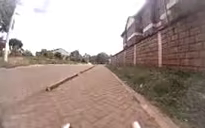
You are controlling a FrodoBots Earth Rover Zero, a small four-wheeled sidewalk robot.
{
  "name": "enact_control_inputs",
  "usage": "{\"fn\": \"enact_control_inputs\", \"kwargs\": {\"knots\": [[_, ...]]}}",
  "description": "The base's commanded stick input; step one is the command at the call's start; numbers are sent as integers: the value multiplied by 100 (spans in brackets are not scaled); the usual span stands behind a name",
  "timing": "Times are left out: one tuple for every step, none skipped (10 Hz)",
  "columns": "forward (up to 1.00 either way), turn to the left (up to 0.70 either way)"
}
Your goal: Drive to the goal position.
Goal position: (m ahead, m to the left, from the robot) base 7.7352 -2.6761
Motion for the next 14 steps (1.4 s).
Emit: {"fn": "enact_control_inputs", "kwargs": {"knots": [[50, 0], [50, 13], [50, 27], [50, 41], [50, 42], [50, 16], [50, 0], [50, 0], [50, 0], [50, 0], [50, 0], [50, 0], [50, 0], [50, 0]]}}
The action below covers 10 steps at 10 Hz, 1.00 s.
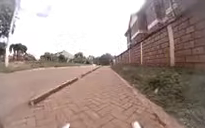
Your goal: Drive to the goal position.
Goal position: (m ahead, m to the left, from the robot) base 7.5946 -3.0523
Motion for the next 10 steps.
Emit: {"fn": "enact_control_inputs", "kwargs": {"knots": [[50, 0], [50, 0], [50, 0], [50, 0], [50, 0], [50, 0], [50, 0], [50, 0], [50, 0], [50, 0]]}}
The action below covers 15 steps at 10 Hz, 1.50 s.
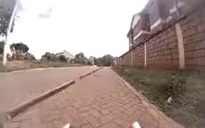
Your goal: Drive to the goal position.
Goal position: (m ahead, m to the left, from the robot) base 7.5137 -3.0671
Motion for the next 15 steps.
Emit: {"fn": "enact_control_inputs", "kwargs": {"knots": [[50, 0], [50, 0], [50, 0], [50, 0], [50, 0], [50, 0], [50, 0], [50, 0], [50, 0], [50, 0], [50, 0], [50, 0], [50, 0], [50, 0], [50, 0]]}}
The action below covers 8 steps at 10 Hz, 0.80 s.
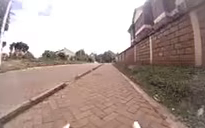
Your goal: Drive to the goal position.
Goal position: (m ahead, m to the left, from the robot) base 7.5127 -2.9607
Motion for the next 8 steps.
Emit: {"fn": "enact_control_inputs", "kwargs": {"knots": [[50, 0], [50, 0], [50, 0], [50, 0], [50, -9], [50, -33], [50, -50], [50, -50]]}}
